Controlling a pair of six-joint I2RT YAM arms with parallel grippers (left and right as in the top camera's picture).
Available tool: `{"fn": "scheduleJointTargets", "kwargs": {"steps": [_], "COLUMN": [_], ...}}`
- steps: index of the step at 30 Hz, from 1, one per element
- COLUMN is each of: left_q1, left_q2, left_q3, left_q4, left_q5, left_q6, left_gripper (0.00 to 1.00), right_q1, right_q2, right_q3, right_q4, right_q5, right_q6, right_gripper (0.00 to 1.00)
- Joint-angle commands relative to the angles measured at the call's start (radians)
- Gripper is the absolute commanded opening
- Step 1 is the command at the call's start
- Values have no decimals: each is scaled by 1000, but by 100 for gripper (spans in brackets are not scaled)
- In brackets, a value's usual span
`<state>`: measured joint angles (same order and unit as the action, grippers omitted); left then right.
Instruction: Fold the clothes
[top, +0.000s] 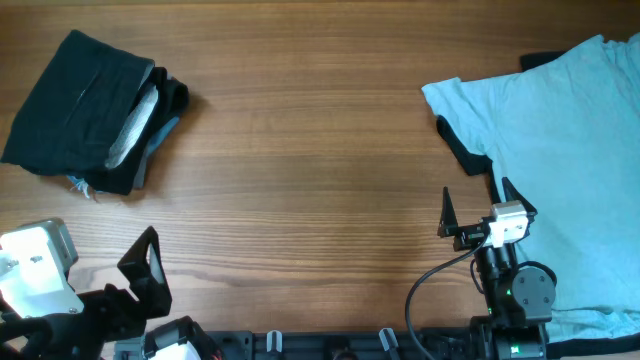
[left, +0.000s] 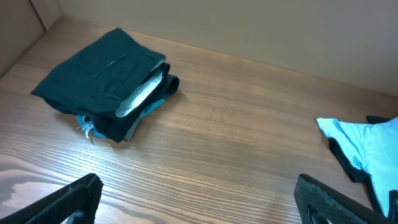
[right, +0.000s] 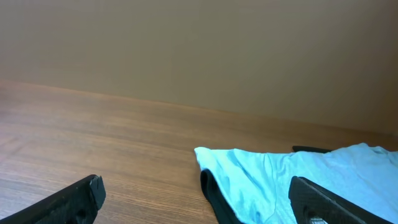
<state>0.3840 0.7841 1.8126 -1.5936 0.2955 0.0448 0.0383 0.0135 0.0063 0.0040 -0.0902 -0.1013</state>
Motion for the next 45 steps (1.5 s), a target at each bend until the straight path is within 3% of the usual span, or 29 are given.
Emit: {"fn": "scheduleJointTargets", "kwargs": {"steps": [1,5,12,22,29,36,45], "left_q1": [-7,-14,-94,-272,-272,-281,-341], "left_q2": [-5,-6,-30,-275,-550,-778,-781], "left_q3": [-1,-2,-132,-818,-1233,-1524,-1811], "left_q4": [2,19,315,908,1071,1241,1598], "left_q5": [-5,-16,-5,10,9,2,-8], "left_q6": [15,30,26,-8,-7,-7,0], "left_gripper": [100,100,100,100,100,100,100], "right_q1": [-4,-4,-4,-4,-4,-4,-4], "right_q2": [-9,-9,-9,-9,-9,-9,-9], "right_q3": [-1,-1,-1,-1,-1,-1,-1], "right_q4": [4,4,4,4,4,4,4], "right_q5": [-23,-23,-23,-23,-23,-23,-23], "right_q6": [14,14,14,15,15,14,15], "right_gripper": [100,100,100,100,100,100,100]}}
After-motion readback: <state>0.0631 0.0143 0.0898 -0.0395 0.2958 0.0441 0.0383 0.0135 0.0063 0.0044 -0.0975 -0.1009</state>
